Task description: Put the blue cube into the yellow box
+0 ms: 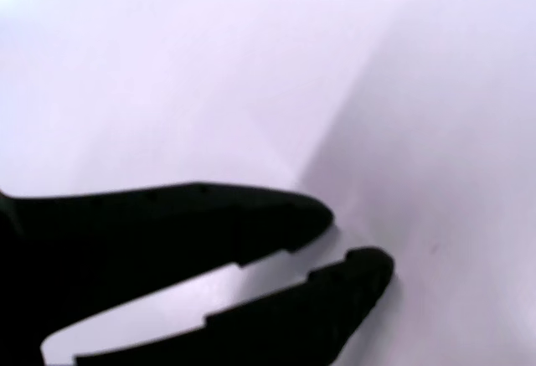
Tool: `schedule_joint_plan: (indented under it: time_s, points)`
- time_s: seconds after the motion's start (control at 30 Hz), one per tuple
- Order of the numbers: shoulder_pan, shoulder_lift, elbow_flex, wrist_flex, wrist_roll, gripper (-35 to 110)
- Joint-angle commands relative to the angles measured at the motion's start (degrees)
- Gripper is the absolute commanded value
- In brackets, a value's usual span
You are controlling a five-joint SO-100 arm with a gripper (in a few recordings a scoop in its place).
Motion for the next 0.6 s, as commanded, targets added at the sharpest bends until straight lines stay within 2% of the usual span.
schedule_joint_plan:
  time_s: [0.0,0.07,0.17,0.37,0.57]
  points:
    - [-2.81,-9.23,-10.81,-10.72,2.72,20]
    - [-4.04,-14.77,-17.14,-16.44,8.44,27]
    - [-5.98,-23.55,-28.21,-19.42,12.74,34]
    - [-10.02,-41.66,-49.04,-20.92,21.88,39]
    - [-13.18,-57.13,-66.01,-17.49,32.26,39]
